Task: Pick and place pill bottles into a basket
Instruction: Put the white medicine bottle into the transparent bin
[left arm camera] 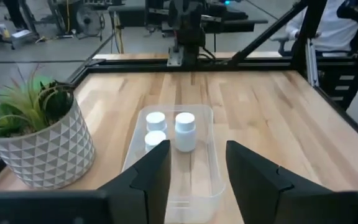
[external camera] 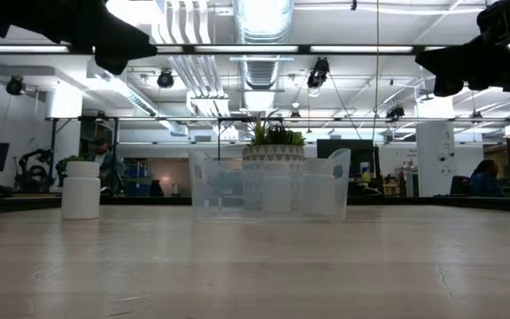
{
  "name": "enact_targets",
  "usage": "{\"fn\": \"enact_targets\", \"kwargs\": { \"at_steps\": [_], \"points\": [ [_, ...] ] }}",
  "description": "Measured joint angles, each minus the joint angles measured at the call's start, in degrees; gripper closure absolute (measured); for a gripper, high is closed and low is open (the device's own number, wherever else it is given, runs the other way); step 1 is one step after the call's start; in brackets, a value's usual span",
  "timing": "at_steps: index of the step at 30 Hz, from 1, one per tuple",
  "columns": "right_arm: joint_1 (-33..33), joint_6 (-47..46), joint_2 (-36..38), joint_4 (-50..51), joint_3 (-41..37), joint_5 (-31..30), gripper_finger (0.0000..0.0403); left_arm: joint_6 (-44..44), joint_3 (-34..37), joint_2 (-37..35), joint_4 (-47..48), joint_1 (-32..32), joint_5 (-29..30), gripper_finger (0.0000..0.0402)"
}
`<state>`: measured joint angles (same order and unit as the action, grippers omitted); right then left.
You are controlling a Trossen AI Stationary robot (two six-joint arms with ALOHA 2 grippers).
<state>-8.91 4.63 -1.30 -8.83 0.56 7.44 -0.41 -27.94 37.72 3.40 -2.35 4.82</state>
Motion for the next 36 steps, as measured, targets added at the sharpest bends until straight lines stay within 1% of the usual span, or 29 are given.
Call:
{"fn": "enact_targets", "kwargs": {
  "at_steps": [3,7,10,12,18,27,33,36],
  "points": [
    [-0.02,0.28,-0.04,-0.01,0.00,-0.02,0.0394,0.82,0.00,-0.03,0.24,0.00,0.00,0.0235],
    [-0.02,0.00,-0.04,0.00,0.00,0.00,0.0394,0.82,-0.02,-0.17,0.65,0.00,0.00,0.0183],
    [-0.02,0.29,-0.04,0.00,0.00,-0.01,0.0394,0.87,-0.55,-0.07,3.02,0.00,0.00,0.0152],
    [-0.02,0.20,-0.04,-0.01,0.00,-0.02,0.0394,0.89,-1.00,-0.01,5.69,0.00,0.00,0.0139],
    [-0.02,0.25,-0.02,-0.01,0.00,-0.02,0.0394,2.32,-2.27,1.60,16.14,0.00,0.00,0.0135],
    [0.00,-0.02,-0.02,0.00,0.00,0.01,0.0394,2.78,-2.86,6.41,18.09,0.00,-0.24,0.0135],
    [-0.02,0.03,-0.01,-0.02,0.00,0.00,0.0394,2.42,-6.51,12.57,25.95,0.00,-0.23,0.0135],
    [-0.02,0.28,0.00,-0.02,0.00,0.00,0.0394,2.40,-8.46,15.67,27.53,0.00,-0.24,0.0135]
  ]
}}
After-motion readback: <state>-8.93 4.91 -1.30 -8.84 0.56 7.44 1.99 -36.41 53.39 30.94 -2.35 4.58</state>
